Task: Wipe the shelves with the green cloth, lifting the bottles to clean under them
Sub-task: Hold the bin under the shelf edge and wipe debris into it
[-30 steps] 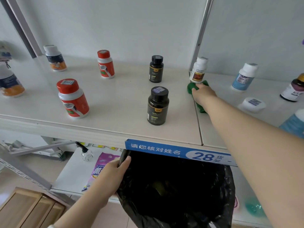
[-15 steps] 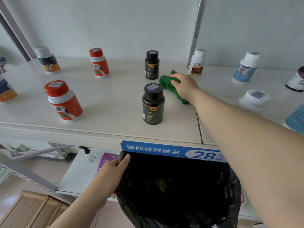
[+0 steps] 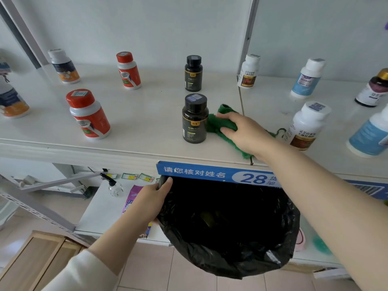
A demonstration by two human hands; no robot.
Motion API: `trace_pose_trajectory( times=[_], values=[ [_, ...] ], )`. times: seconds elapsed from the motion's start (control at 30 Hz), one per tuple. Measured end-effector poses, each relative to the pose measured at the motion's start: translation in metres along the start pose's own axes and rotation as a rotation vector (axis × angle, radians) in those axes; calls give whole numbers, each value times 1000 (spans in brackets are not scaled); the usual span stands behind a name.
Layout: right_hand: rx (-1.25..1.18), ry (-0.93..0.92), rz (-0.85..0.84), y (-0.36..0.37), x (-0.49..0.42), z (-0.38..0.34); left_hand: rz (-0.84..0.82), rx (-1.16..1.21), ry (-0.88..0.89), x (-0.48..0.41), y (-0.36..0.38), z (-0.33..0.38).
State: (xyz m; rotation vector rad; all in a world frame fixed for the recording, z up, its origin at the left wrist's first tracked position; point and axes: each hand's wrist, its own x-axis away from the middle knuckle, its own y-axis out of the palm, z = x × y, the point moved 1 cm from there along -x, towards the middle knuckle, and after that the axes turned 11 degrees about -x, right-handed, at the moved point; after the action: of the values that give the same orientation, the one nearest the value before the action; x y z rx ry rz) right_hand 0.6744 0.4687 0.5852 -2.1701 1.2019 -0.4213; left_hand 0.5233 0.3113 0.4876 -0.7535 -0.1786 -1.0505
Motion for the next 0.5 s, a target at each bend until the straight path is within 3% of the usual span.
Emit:
trace_pose_trajectory(
  times=[0.4,0.5],
  values=[
    [-43,-47,122,5,97,1,22,-12,-6,6,10,-1],
    [-94,-20,64,0,124,6,16,4,-1,10,15,-3]
  ],
)
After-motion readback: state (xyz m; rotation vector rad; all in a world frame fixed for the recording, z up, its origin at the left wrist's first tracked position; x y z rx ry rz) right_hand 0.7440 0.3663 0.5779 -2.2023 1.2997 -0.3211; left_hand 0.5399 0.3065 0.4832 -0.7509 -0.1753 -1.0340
